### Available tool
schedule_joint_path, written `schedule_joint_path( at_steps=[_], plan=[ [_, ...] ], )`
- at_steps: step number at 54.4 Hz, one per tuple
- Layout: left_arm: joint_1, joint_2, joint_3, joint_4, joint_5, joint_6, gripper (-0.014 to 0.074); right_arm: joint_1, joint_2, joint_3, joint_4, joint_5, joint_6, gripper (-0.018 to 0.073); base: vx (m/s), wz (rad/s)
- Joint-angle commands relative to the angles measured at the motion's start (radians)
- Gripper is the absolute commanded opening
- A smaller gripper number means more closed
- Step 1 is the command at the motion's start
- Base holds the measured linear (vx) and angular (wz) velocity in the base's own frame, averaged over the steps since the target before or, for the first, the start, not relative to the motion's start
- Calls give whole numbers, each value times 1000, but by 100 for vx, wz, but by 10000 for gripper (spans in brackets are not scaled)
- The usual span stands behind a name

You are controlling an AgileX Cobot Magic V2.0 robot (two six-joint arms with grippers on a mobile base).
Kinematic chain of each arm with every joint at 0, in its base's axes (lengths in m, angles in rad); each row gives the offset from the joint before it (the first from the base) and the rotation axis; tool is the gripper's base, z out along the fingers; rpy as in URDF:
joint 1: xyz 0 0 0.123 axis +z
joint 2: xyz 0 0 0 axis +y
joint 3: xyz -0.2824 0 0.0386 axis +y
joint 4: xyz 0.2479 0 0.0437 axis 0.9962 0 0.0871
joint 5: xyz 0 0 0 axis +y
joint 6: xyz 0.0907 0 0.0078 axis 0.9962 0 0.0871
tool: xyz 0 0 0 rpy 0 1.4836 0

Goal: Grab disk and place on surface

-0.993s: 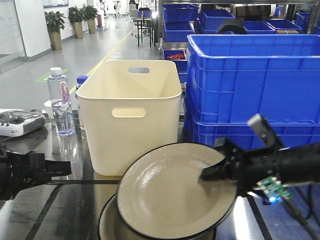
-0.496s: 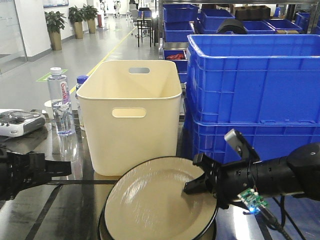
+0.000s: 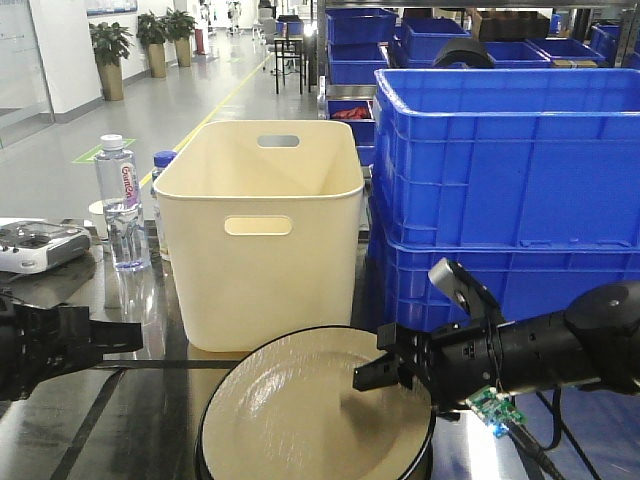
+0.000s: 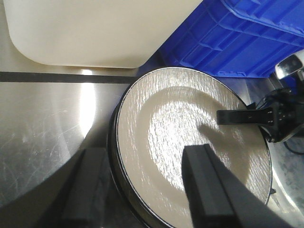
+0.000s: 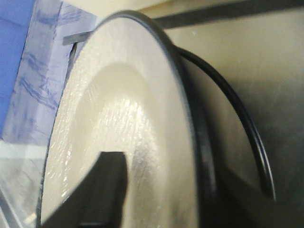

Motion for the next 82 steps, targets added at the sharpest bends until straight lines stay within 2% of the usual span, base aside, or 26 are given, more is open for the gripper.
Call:
schedule_joint_path(
  at_steps=[1,11,21,29,33,41,66,82],
  plan=[
    [0,-28,-32,-46,-25,-3,468,-3,-48,-75,-15,23,-40,484,0,0],
    [0,-28,-32,-46,-21,-3,468,-3,-48,-197,-254,126,-2,596,0,0],
    [0,-28,-32,-46,-21,-3,468,-3,-48,-307,-459,201,94,592,0,0],
    [0,-28,-32,-46,-19,-3,468,-3,-48,-382,-543,249,150,585,0,0],
    [0,-28,-32,-46,-13,-3,468,-3,-57,-412,-548,261,203,585,0,0],
    [0,-28,-32,-46,-8,-3,464,-3,-112,-426,-537,214,200,566,0,0],
    [0,-28,-32,-46,-10,1,349,-3,-204,-426,-540,195,196,309,0,0],
    [0,-28,-32,-46,-8,1,300,-3,-204,-426,-540,195,196,197,0,0]
  ],
)
